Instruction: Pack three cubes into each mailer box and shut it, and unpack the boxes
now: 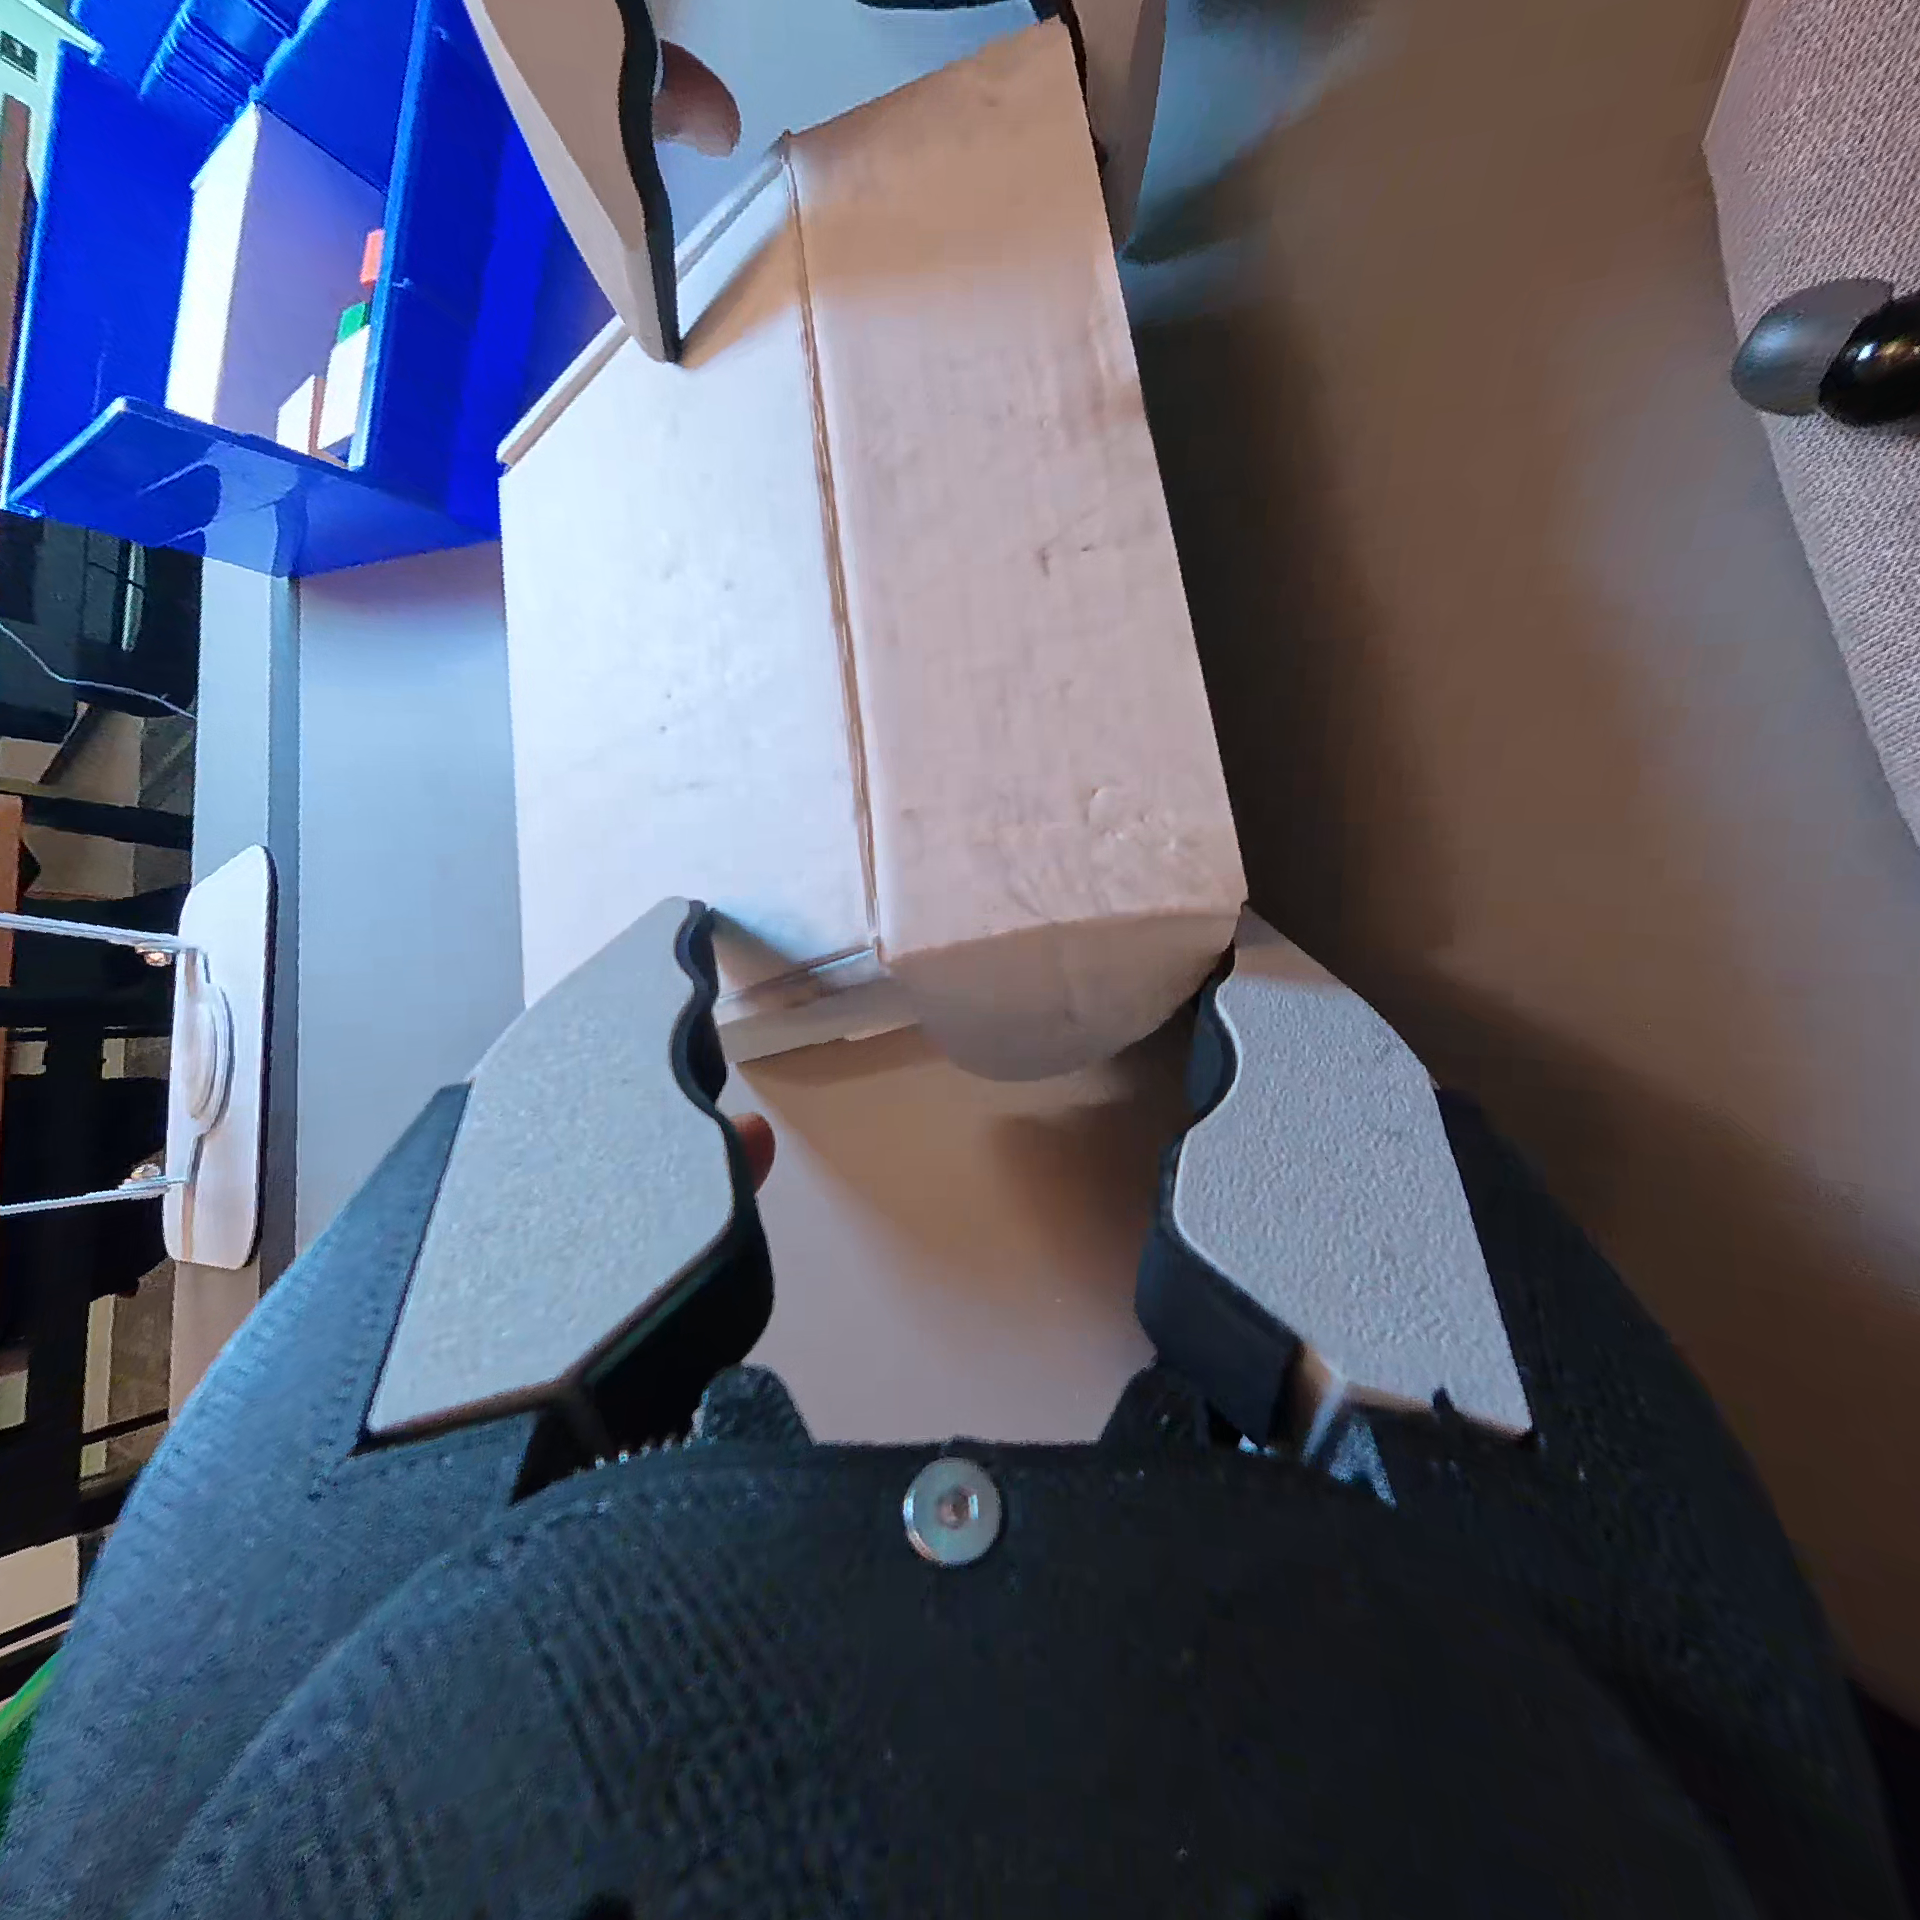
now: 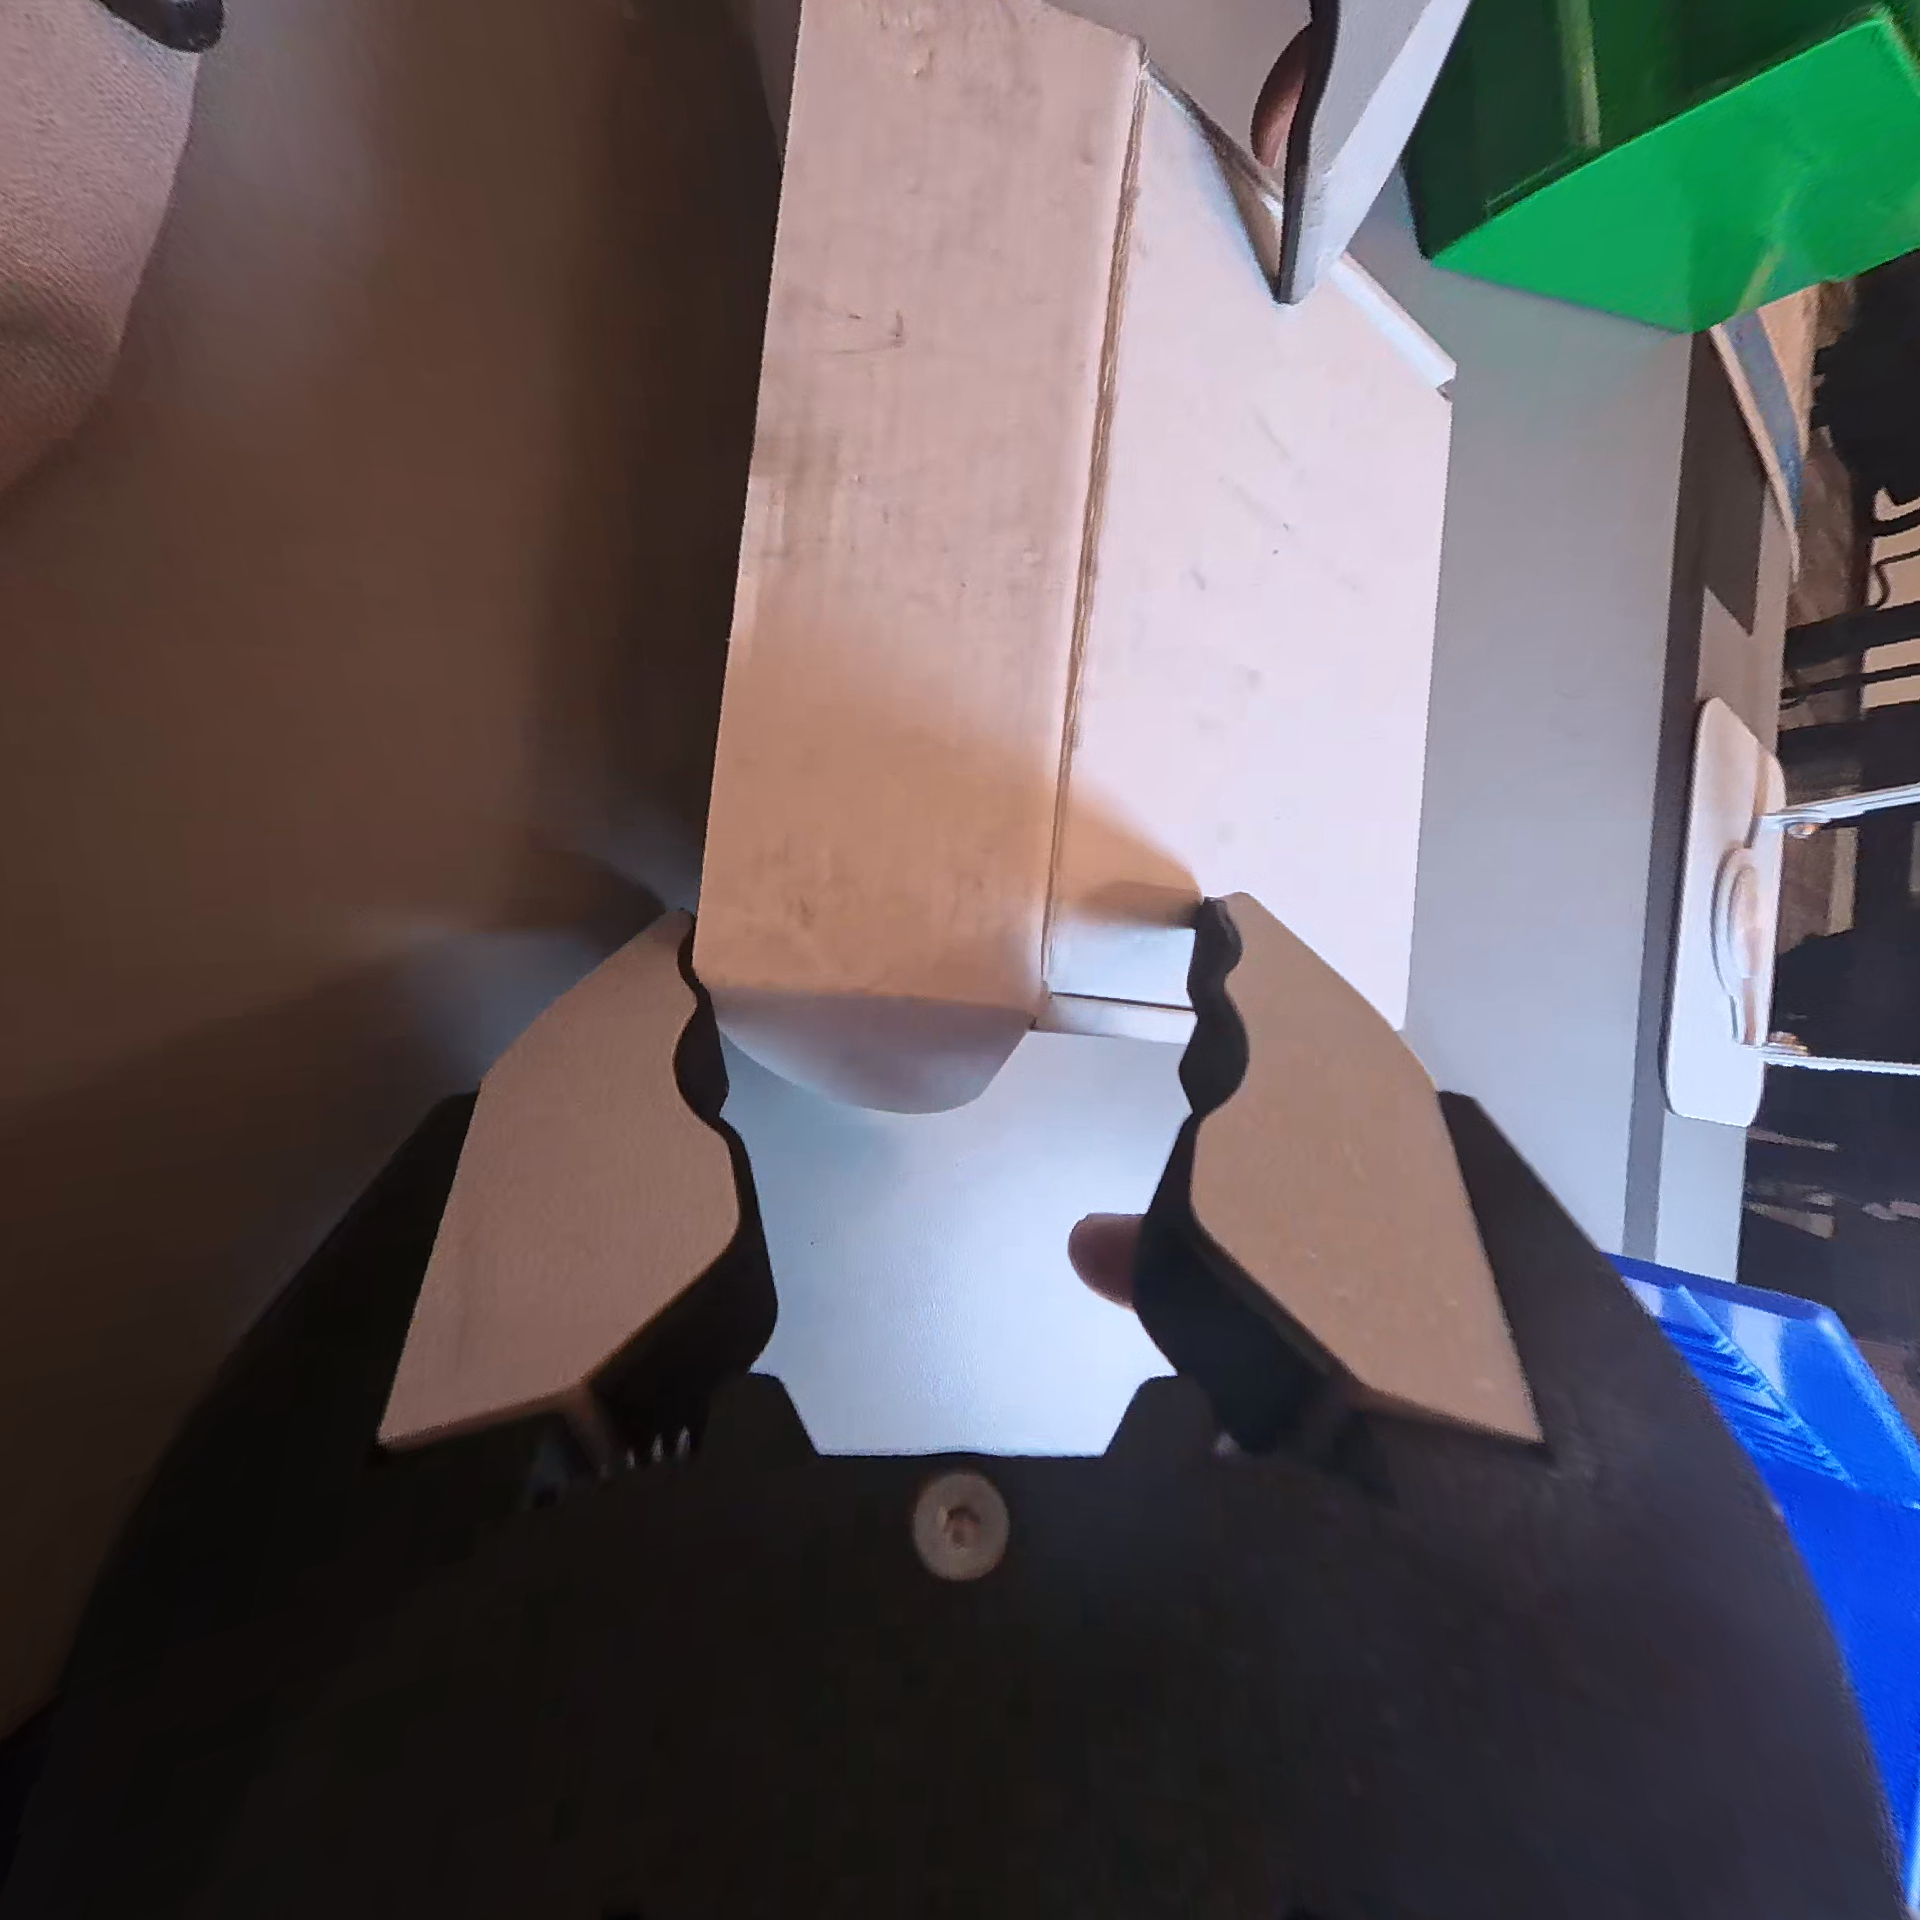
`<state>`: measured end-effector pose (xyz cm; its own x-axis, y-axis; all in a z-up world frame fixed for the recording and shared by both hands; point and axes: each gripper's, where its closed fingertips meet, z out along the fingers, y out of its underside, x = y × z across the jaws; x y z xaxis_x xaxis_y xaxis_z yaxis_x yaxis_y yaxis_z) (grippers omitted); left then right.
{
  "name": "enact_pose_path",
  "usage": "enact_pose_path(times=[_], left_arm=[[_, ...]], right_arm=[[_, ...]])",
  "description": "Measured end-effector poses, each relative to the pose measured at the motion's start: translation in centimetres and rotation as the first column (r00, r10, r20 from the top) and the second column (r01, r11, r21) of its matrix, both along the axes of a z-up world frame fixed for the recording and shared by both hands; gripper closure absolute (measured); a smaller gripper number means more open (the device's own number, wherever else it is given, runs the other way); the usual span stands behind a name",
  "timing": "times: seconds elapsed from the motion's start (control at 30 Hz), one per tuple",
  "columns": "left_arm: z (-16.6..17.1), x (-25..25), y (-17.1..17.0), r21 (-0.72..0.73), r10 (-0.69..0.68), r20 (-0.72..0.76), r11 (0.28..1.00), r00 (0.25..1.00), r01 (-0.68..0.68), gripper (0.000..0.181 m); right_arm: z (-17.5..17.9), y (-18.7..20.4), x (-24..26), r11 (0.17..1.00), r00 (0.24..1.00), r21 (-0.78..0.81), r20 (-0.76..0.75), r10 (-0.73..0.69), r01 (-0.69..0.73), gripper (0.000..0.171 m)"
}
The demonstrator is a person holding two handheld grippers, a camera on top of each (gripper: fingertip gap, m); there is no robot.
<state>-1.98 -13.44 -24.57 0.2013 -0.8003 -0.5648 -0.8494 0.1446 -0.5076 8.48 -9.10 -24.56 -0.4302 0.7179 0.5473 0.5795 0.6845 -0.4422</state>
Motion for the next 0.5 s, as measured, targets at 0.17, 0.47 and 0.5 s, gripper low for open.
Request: enact_pose_path(times=[0.17,0.47,0.5], left_arm=[[0.2,-0.7,0.0,0.039,0.0,0.013,0.999,1.0,0.0,0.094],[0.6,-5.7,0.7,0.084,0.006,-0.137,0.996,0.991,0.005,0.093],[0.4,-5.8,1.2,0.11,-0.007,-0.179,0.994,0.984,0.027,0.096]], right_arm=[[0.2,0.8,0.6,0.997,0.999,0.08,-0.039,0.023,-0.019,0.088],[1.5,2.8,2.2,0.981,0.995,0.18,-0.058,0.081,-0.07,0.092],[1.5,2.9,1.8,0.972,0.993,0.213,-0.054,0.11,-0.096,0.092]])
